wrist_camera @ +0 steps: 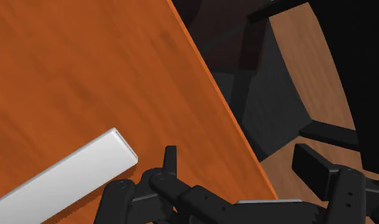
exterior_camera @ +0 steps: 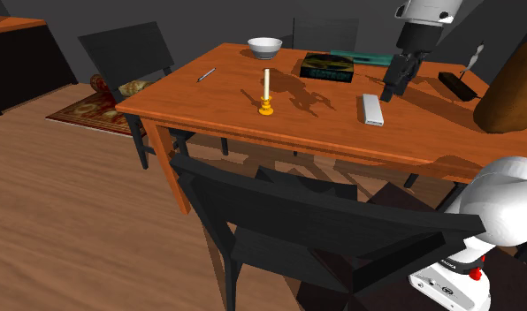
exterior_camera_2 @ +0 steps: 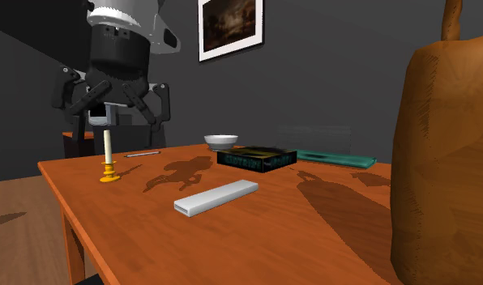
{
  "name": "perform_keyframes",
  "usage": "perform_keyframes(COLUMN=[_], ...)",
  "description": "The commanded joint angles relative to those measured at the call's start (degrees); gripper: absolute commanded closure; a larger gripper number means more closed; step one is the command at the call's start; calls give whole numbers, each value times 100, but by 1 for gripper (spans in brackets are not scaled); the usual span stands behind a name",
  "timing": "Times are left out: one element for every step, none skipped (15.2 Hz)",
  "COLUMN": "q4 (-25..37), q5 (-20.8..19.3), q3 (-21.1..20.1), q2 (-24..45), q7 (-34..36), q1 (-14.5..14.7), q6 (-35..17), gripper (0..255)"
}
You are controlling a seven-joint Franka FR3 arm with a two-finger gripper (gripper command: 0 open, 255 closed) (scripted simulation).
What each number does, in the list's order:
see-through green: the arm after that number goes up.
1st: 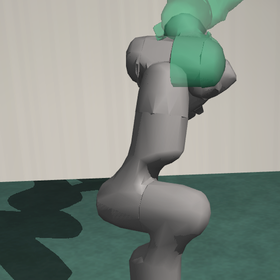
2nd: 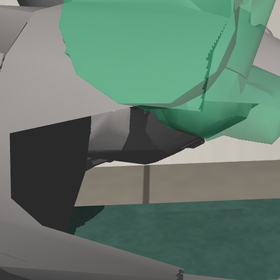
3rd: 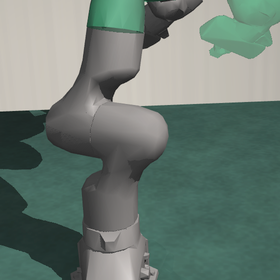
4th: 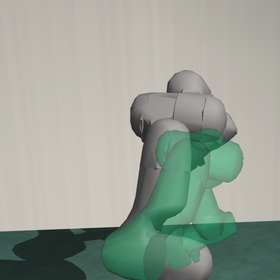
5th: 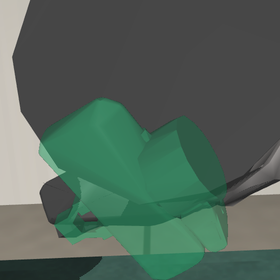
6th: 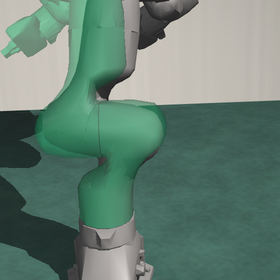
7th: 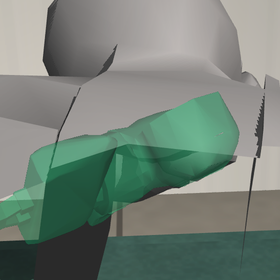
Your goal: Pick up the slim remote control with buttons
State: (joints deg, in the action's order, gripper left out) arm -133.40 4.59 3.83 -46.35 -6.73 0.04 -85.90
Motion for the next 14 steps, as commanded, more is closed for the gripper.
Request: perform_keyframes(q4=[0, -2, 2, 9, 21, 36, 56, 78, 104, 133, 164, 198, 233, 271], q5=[0, -31, -63, -96, -132, -170, -209, -250, -293, -337, -381, -428, -475, -525], q3=[0, -10, -19, -26, -30, -32, -32, -28, -22, -15, -7, 6, 19, 37], q2=[0, 145, 291, 438, 585, 732, 878, 1023, 1168, 1310, 1452, 1591, 1728, 1862], q7=[0, 160, 320, 481, 643, 806, 969, 1134, 1300, 1466, 1632, 1799, 1967, 2136], q1=[0, -97, -195, -292, -389, -486, -582, -677, -771, -867, -963, -1056, -1150, -1241], q6=[0, -158, -312, -461, -606, -746, -882, -1013, -1139, -1261, -1377, -1489, -1597, -1699], gripper=[0, 0, 0, 0, 0, 0, 0, 0, 0, 0, 0, 0, 0, 0])
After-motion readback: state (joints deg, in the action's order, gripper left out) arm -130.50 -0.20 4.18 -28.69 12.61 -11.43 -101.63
